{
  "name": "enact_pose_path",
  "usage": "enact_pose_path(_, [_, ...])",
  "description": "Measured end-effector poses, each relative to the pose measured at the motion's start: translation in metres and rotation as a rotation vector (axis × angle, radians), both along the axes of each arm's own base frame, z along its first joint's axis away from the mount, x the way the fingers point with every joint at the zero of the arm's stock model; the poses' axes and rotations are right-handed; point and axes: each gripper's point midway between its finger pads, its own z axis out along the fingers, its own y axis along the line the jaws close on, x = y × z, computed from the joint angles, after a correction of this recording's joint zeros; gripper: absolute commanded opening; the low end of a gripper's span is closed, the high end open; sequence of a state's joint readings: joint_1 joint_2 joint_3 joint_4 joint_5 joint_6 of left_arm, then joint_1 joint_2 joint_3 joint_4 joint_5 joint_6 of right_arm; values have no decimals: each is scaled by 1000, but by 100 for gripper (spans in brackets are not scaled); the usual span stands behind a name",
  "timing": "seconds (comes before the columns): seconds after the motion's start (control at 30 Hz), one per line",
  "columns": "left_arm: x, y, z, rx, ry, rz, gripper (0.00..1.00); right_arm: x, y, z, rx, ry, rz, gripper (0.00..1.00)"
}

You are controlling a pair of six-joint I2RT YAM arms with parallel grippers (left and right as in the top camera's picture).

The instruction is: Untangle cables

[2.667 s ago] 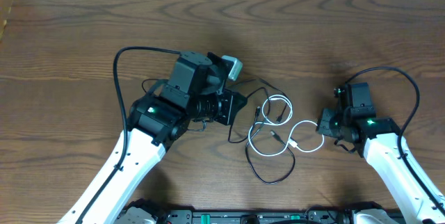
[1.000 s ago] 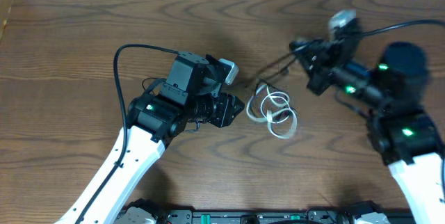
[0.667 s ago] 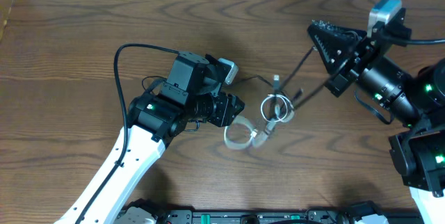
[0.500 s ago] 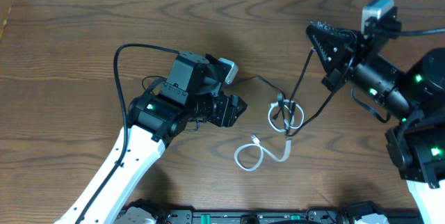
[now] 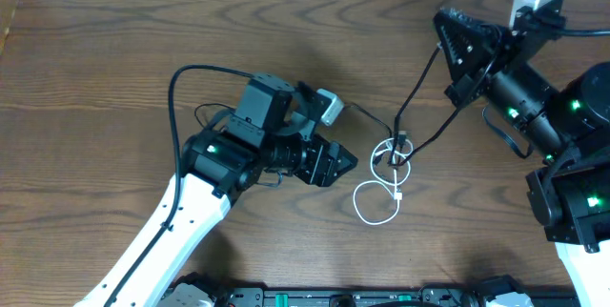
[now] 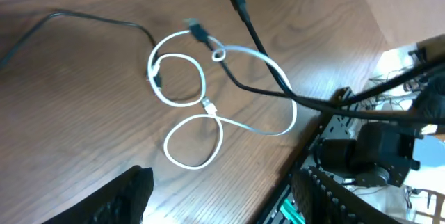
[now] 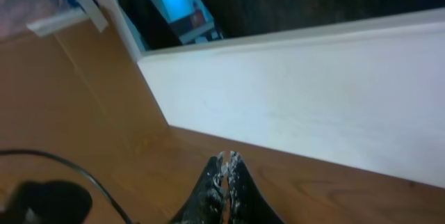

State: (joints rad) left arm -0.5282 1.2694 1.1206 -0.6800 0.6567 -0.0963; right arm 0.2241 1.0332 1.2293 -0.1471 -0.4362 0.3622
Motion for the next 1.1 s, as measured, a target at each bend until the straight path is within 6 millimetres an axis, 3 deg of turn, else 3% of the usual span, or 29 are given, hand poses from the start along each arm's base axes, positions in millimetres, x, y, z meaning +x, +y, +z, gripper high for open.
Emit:
enact_pose_path(0.37, [11,-12,-16,0,76,45,84,-6,5,23,123,-16,50,1])
enact_pose_path(0.5, [19,-25,-10,-67,93,51,85,-9,5,36,152,-58,64,1])
enact_pose_path(0.57, [21,-30,-8,-94,96,42,91,-11,5,44,164,-90,69,1])
enact_pose_path(0.77, [22,-46,0,-185,140,3,92,-18,4,64,190,-175,84,1])
enact_pose_path(1.1, [29,-71,21,-372,450,100,92,-21,4,70,195,-200,90,1])
